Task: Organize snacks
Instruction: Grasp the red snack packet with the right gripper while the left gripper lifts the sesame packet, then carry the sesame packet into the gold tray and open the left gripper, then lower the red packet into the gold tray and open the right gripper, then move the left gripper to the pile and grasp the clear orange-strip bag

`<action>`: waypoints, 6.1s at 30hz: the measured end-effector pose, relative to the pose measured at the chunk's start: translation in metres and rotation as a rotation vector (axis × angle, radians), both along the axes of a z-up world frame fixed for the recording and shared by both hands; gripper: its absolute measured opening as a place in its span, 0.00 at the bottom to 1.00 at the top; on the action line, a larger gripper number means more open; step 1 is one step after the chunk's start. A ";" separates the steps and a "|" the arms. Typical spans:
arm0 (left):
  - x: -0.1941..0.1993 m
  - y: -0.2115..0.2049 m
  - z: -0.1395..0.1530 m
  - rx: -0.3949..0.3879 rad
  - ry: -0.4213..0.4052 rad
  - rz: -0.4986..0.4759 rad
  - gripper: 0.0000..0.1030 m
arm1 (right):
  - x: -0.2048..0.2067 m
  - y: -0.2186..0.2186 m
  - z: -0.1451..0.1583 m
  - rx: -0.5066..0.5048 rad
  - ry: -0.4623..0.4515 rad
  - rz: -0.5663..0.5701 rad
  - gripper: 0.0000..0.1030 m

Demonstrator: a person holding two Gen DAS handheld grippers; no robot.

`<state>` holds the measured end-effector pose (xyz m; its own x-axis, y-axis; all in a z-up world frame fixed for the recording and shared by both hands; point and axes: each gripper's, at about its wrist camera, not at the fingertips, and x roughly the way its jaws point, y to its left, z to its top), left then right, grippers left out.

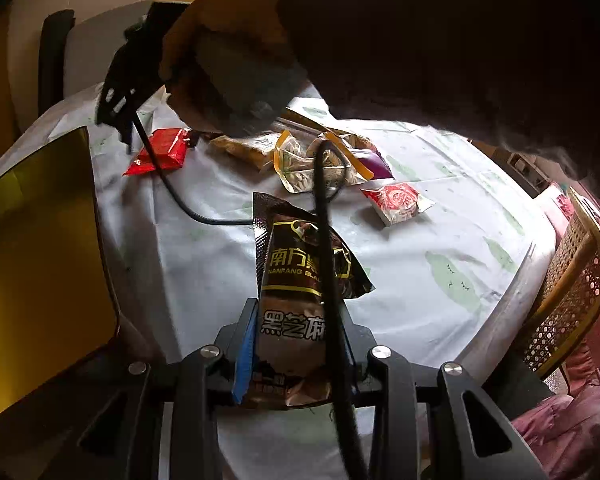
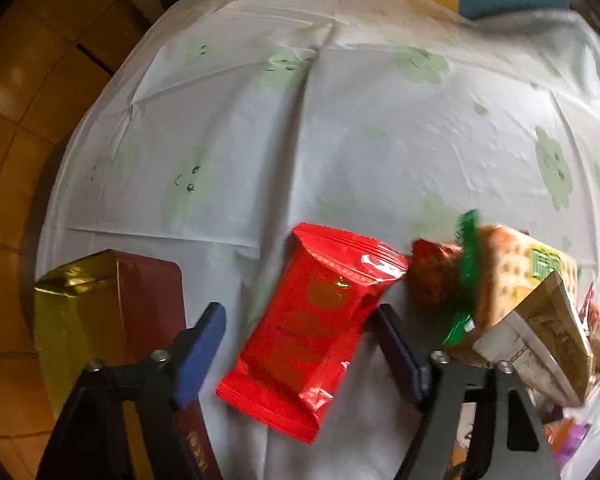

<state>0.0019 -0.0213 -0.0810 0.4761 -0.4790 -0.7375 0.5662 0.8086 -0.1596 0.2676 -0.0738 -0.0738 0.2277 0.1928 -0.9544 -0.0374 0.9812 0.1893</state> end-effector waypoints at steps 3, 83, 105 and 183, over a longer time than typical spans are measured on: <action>0.001 0.001 -0.002 -0.001 0.001 0.003 0.34 | -0.010 0.012 0.003 -0.090 -0.058 0.102 0.51; 0.105 0.128 0.060 0.066 0.079 0.678 0.46 | -0.200 -0.205 0.066 -0.102 -0.434 0.010 0.48; 0.036 0.135 0.071 0.111 -0.020 0.775 0.56 | -0.235 -0.060 0.087 0.100 -0.417 0.357 0.48; 0.022 0.076 0.080 0.125 -0.033 0.496 0.56 | -0.216 -0.203 0.097 -0.224 -0.505 0.012 0.84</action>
